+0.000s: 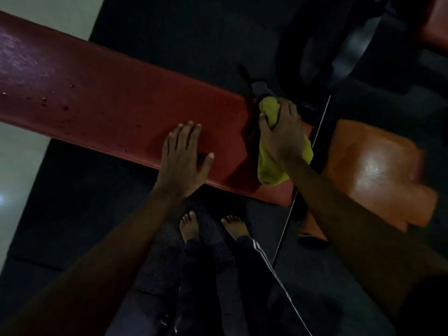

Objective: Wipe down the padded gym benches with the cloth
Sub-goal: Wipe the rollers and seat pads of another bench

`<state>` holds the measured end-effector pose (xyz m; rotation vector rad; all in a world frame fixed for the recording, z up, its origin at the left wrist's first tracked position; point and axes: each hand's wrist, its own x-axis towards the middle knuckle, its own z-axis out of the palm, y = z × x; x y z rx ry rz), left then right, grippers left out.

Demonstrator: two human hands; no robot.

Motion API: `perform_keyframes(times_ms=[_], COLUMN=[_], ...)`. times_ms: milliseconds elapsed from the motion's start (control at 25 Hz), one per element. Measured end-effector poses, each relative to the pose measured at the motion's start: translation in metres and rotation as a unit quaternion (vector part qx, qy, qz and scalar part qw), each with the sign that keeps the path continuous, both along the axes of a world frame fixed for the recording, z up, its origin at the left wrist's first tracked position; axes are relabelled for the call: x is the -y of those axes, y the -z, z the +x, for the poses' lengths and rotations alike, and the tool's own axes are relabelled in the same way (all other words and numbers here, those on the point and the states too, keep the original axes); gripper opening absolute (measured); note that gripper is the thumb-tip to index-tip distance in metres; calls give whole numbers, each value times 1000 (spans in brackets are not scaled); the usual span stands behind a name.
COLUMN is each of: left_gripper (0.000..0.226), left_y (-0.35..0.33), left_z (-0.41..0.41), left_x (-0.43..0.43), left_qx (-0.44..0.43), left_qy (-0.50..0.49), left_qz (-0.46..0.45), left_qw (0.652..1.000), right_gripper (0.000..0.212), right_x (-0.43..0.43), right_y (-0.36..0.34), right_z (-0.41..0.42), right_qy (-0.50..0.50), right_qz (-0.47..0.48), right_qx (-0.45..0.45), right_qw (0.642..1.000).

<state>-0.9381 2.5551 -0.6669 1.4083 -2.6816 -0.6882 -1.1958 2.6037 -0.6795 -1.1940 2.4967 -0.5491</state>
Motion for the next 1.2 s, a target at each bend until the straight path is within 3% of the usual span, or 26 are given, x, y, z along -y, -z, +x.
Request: perform_keyframes(times_ms=[80, 200, 360, 560, 680, 840, 960, 1200], left_gripper=[75, 78, 78, 71, 70, 71, 72, 73], left_y=[8, 20, 33, 28, 28, 30, 34, 34], left_z=[-3, -12, -11, -9, -7, -6, -6, -7], left_x=[47, 110, 118, 120, 119, 120, 121, 120], left_qx=[15, 41, 30, -1, -5, -7, -1, -1], left_qy=[41, 43, 32, 11, 14, 14, 16, 15], left_qz=[-34, -56, -64, -52, -41, -46, -52, -56], left_qw=[998, 997, 997, 999, 999, 999, 999, 998], right_gripper=[63, 63, 64, 60, 66, 70, 71, 59], right_x=[9, 1, 18, 68, 41, 5, 40, 55], right_y=[0, 1, -3, -12, -12, -9, -10, -6], right_z=[9, 21, 32, 81, 60, 36, 62, 61], right_qy=[77, 102, 144, 48, 24, 157, 223, 10], right_qz=[1, -2, 46, 53, 54, 42, 82, 64], right_qx=[-9, -22, -38, -45, -19, -11, -42, -45], right_qw=[997, 995, 988, 996, 998, 987, 970, 997])
